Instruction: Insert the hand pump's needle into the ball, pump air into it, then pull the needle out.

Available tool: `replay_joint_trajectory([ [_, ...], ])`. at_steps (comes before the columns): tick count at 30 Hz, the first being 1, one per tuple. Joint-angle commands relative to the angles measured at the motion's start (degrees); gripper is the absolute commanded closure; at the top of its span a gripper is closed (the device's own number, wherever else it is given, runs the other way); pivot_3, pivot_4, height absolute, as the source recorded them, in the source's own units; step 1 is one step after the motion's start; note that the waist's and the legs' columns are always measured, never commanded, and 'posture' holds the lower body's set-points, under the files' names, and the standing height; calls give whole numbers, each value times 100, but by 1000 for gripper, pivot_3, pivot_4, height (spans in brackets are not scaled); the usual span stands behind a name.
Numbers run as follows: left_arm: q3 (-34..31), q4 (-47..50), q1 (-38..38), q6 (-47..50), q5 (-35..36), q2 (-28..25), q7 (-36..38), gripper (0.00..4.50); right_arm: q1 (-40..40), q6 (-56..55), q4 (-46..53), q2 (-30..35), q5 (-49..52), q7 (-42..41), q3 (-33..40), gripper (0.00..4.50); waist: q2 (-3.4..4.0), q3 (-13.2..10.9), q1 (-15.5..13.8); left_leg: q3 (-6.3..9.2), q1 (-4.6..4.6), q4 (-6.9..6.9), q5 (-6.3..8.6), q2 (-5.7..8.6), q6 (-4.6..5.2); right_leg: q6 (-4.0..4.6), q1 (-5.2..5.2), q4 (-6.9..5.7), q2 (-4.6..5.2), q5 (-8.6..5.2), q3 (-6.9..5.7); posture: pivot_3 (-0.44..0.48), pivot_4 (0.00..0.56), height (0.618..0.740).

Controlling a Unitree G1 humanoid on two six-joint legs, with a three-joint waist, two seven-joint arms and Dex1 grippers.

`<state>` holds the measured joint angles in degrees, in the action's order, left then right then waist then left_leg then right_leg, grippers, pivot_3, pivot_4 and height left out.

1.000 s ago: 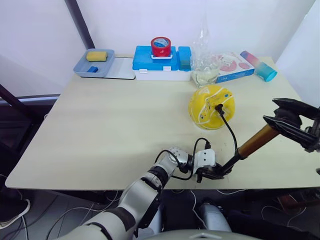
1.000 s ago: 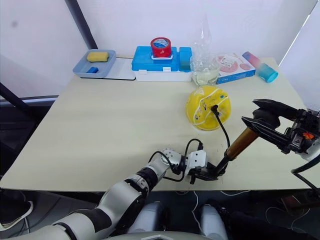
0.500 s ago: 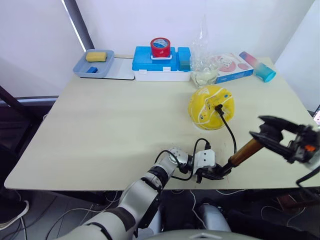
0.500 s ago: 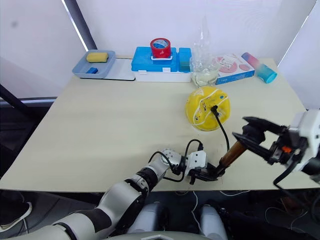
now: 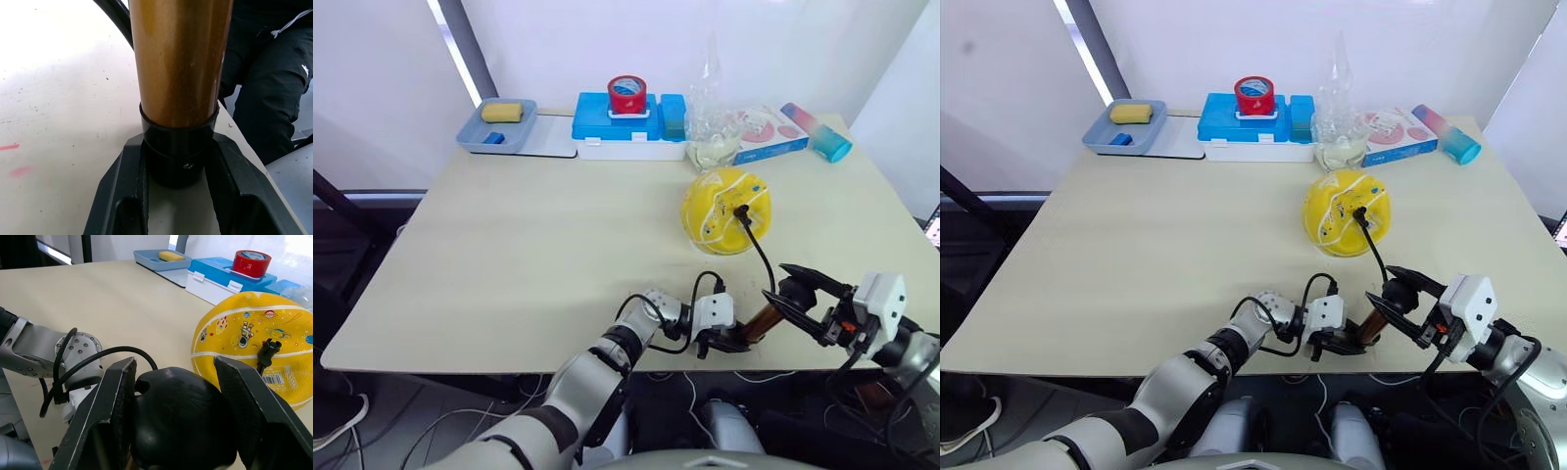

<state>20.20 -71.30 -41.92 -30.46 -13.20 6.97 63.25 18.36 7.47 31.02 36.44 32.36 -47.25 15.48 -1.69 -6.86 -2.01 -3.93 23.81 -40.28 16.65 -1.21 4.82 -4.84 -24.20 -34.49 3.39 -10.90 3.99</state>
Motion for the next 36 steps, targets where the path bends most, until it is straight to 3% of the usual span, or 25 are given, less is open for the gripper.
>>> replay_joint_trajectory([
  [1,117,-175,117,92,-176,-49,32,3390,-112,364,547,334,823,-3,749,2453,3,-1,0,0,0,0,0,0,0,0,0,0,-1,0,1,0,150,737],
  [11,135,-184,134,81,-191,-44,50,3390,-505,1596,1072,1403,2822,371,2416,2453,15,-12,-4,-24,-1,1,1,1,2,3,-1,-2,28,0,-33,0,150,737],
  [18,135,-192,121,77,-198,-46,31,3390,-772,2041,974,1872,3232,354,2990,2453,17,-13,-10,-23,1,1,4,3,7,4,1,0,104,1,-155,0,150,737],
  [24,130,-189,136,78,-194,-33,14,3390,-602,2204,1126,1688,2939,306,2481,2453,17,-12,-10,-18,0,1,5,5,7,8,9,0,167,3,-258,0,150,737],
  [36,126,-190,128,82,-189,0,-35,3390,-23,1154,432,1034,453,-182,322,2454,7,1,-13,24,-11,1,4,2,6,8,31,4,174,3,-324,0,150,737],
])
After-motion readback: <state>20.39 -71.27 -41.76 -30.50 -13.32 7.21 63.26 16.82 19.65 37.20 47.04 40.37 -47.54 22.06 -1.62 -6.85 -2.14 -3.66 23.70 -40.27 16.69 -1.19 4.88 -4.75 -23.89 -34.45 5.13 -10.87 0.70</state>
